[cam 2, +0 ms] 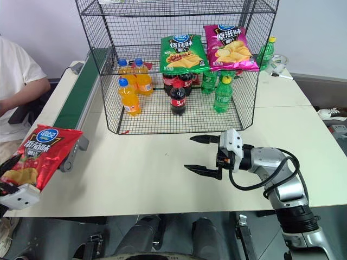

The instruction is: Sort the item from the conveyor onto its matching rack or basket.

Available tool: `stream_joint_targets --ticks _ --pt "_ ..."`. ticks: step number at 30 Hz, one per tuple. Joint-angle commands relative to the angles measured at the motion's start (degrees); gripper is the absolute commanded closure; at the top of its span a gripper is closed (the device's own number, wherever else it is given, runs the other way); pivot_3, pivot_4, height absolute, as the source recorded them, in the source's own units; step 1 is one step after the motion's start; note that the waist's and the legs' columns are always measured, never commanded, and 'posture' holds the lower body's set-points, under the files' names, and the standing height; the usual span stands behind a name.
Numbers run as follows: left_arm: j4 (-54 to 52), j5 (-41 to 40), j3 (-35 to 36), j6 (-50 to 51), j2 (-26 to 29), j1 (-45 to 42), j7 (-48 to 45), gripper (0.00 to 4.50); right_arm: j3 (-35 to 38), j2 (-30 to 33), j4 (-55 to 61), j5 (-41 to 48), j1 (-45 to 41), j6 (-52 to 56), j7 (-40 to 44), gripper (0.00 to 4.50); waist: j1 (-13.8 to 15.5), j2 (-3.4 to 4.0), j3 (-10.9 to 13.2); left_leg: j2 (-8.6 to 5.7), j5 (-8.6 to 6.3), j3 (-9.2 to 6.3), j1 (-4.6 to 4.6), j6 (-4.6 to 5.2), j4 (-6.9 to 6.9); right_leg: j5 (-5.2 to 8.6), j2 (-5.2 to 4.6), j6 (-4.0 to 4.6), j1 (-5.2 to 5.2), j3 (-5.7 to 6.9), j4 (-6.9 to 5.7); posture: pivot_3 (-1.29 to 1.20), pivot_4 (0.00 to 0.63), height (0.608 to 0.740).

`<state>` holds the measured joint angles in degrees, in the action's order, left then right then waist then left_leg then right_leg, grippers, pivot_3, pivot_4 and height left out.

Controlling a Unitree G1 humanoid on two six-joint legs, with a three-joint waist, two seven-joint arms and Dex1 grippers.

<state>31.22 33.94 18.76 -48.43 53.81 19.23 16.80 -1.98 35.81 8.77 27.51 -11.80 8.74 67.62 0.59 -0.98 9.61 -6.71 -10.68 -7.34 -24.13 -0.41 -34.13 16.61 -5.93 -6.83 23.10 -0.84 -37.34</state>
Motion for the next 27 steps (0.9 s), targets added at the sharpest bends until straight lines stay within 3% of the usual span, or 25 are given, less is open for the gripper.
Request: stream_joint_targets --ticks 1,6,14,20,25,27 --pt "1.85 -1.42 -0.32 -1.37 1.01 -0.52 1.50 1.88 0.81 -0.14 0.64 -0.06 -0.52 -0.92 -0.32 0.00 0.00 0.00 0.00 0.00 0.00 0.00 0.00 0.00 0.00 0.00 0.00 0.00 0.00 0.00 0.00 0.00 0.150 0.740" --pt "2.92 -1.44 -0.91 -2.42 0.73 -1.16 2.68 4.47 1.07 -0.17 0.23 -0.44 -0.51 -1.43 -0.79 0.00 0.00 -0.01 -0.01 0.00 0.01 0.02 0.02 0.01 0.00 0.00 0.01 -0.01 -0.01 0.00 -0.01 0.00 0.150 0.740" --pt "-6.60 -6.12 2.74 -0.36 -0.26 -1.23 1.66 4.47 2.68 -0.94 0.41 0.28 0.49 -3.44 -2.77 0.00 0.09 -0.05 -0.03 0.00 0.01 0.02 0.03 0.01 -0.03 -0.01 0.01 -0.02 -0.03 -0.01 -0.05 0.00 0.150 0.740" --pt "-27.75 -12.12 5.70 6.37 -2.27 -4.65 -5.85 4.47 6.84 -5.13 -1.68 0.39 -0.59 -7.30 -9.12 0.00 0.15 -0.07 -0.04 0.00 0.01 0.02 0.04 0.02 -0.06 -0.02 0.01 -0.01 -0.06 -0.02 -0.07 0.00 0.150 0.740" --pt "-37.83 -14.75 2.36 12.03 -5.25 -10.63 -12.38 4.47 9.29 -9.01 -3.35 -0.53 -2.85 -11.35 -14.42 0.00 -0.37 -0.02 -0.05 0.01 0.03 0.07 0.07 0.03 -0.06 -0.03 0.05 -0.01 -0.24 -0.02 -0.16 0.00 0.150 0.740" --pt "-40.39 -14.23 -2.30 17.30 -8.18 -17.28 -15.13 4.47 10.12 -10.00 -4.67 -2.60 -4.09 -13.74 -17.61 0.00 -0.29 0.00 -0.05 0.01 0.05 0.09 0.09 0.04 -0.05 -0.03 0.05 -0.01 -0.23 -0.03 -0.22 0.00 0.150 0.740"
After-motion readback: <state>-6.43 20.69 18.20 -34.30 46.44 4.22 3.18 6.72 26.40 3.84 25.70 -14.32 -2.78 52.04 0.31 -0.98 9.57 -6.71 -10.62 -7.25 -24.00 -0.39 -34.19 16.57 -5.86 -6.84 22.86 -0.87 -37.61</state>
